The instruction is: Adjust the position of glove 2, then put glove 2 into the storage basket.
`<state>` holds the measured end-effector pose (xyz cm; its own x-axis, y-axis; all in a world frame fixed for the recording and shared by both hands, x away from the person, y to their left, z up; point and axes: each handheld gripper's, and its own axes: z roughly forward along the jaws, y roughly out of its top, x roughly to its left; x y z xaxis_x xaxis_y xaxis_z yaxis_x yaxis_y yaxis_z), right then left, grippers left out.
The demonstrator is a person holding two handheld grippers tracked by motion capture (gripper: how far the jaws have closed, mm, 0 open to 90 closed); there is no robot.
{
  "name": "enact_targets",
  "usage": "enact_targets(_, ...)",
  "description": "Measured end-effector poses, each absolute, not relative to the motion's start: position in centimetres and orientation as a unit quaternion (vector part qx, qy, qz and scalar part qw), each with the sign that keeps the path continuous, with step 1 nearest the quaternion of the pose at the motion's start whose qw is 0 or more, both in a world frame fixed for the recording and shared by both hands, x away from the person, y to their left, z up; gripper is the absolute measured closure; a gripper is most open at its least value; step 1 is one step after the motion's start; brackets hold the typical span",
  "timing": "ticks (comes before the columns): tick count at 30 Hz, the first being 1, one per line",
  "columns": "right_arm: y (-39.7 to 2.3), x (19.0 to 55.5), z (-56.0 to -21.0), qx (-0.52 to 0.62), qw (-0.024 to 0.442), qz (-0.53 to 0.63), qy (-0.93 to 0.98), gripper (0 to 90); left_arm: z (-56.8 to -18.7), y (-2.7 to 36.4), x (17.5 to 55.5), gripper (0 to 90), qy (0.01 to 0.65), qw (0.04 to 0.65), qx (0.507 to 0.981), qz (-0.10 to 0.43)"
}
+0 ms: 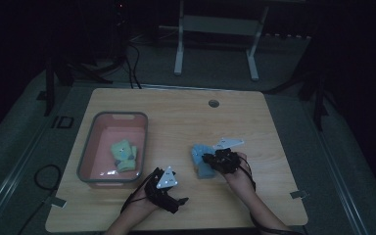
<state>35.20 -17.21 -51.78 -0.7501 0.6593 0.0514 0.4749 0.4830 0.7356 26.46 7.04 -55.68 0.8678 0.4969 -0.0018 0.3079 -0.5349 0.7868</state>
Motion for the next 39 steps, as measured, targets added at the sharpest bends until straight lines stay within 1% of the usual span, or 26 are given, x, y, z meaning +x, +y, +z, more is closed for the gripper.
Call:
enact_targets(7, -17.2, 35.7, -53.6, 0.338, 0.11, 0.357, 0.863, 81.3, -55.7, 6.9, 26.4, 3.7, 0.229, 0.422, 0.87, 0.11)
enact_targets(8, -17.4, 35.9, -54.0, 0.341, 0.101, 0.357, 0.864, 76.7, -55.7, 6.9, 26.4, 3.7, 0.227, 0.426, 0.869, 0.111)
enact_targets(12, -17.7, 36.0, -54.0, 0.345, 0.093, 0.364, 0.86, 69.1, -55.5, 6.8, 26.4, 3.7, 0.224, 0.432, 0.866, 0.117)
enact_targets(15, -17.9, 35.8, -53.5, 0.34, 0.1, 0.366, 0.861, 57.3, -55.3, 6.8, 26.3, 3.7, 0.222, 0.44, 0.861, 0.126)
enact_targets(18, -18.3, 35.7, -53.1, 0.337, 0.102, 0.376, 0.857, 45.4, -55.2, 6.6, 26.3, 3.8, 0.217, 0.438, 0.864, 0.122)
enact_targets(21, -18.8, 35.8, -52.7, 0.337, 0.093, 0.387, 0.853, 30.3, -55.0, 6.1, 26.1, 4.4, 0.209, 0.431, 0.87, 0.117)
enact_targets(23, -19.2, 35.9, -52.5, 0.338, 0.083, 0.394, 0.85, 24.7, -54.9, 5.8, 26.2, 4.4, 0.205, 0.43, 0.872, 0.114)
enact_targets(25, -19.4, 36.0, -52.3, 0.338, 0.083, 0.395, 0.85, 19.7, -54.8, 5.6, 26.3, 4.4, 0.204, 0.432, 0.872, 0.109)
enact_targets(27, -19.7, 36.0, -52.2, 0.34, 0.09, 0.393, 0.85, 19.4, -54.8, 5.4, 26.5, 4.4, 0.204, 0.431, 0.873, 0.103)
enact_targets(30, -20.1, 36.2, -52.1, 0.338, 0.085, 0.394, 0.851, 19.3, -54.9, 5.3, 26.8, 4.4, 0.206, 0.429, 0.874, 0.094)
enact_targets(31, -20.2, 36.3, -52.0, 0.331, 0.082, 0.398, 0.851, 18.6, -54.9, 5.2, 26.9, 4.4, 0.207, 0.428, 0.875, 0.09)
enact_targets(35, -20.7, 36.5, -51.8, 0.318, 0.093, 0.403, 0.853, 14.4, -55.1, 5.0, 27.3, 4.4, 0.207, 0.423, 0.878, 0.083)
enact_targets(39, -21.2, 36.8, -51.4, 0.326, 0.083, 0.41, 0.848, 15.1, -55.1, 4.6, 27.9, 5.3, 0.2, 0.43, 0.877, 0.079)
